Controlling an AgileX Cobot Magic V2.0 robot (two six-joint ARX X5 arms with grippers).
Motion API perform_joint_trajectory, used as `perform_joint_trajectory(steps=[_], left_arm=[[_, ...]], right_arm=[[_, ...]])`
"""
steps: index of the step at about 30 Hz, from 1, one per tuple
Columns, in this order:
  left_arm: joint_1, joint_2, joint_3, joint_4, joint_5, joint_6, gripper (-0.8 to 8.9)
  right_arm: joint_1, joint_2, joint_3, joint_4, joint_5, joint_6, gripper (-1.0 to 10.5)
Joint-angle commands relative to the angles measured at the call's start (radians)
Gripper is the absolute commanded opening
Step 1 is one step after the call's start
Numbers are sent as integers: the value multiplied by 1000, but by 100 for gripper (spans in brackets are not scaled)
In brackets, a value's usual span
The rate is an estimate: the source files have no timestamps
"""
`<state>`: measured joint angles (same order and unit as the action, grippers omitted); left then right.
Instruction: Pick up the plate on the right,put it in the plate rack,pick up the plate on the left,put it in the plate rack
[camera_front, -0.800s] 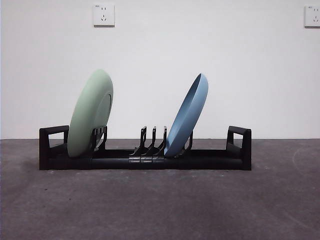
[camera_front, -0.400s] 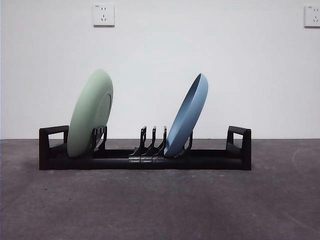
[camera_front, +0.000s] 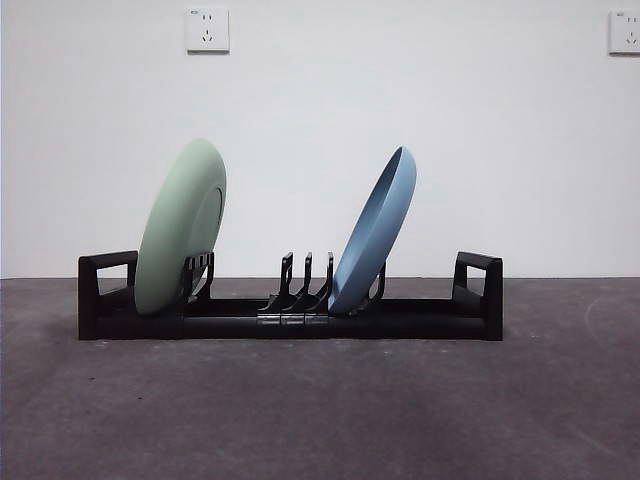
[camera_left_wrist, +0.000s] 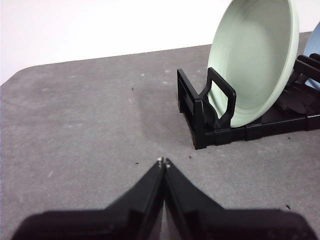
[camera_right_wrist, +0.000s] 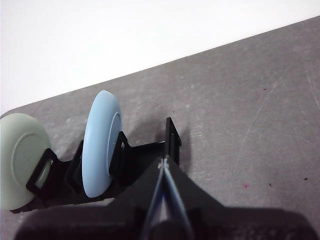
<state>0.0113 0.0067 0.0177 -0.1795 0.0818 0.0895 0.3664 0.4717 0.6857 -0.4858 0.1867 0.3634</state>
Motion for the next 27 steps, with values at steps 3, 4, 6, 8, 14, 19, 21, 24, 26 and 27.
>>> perform_joint_trajectory(steps=[3,4,6,8,14,19,21,24,26,27], left_arm=[[3,-1,-13,0,0,8,-3],[3,-1,-13,0,0,8,-3],[3,-1,-13,0,0,8,-3],[3,-1,-13,0,0,8,-3],[3,-1,-13,0,0,8,-3],[3,-1,-13,0,0,8,-3],[3,-1,-13,0,0,8,-3],[3,-1,-13,0,0,8,-3],[3,-1,-13,0,0,8,-3],[3,-1,-13,0,0,8,-3]], right_arm=[[1,0,-7,5,3,9,3],[1,0,-7,5,3,9,3],[1,0,-7,5,3,9,3],[1,0,-7,5,3,9,3],[1,0,-7,5,3,9,3],[1,0,-7,5,30,-102,3],[1,-2,-8,4,69,-175,3],[-23,-11,-18,3,72,-307,3],[-63,-28,-39,4,43,-349,3],[-92,-42,-56,7,12,-355,3]])
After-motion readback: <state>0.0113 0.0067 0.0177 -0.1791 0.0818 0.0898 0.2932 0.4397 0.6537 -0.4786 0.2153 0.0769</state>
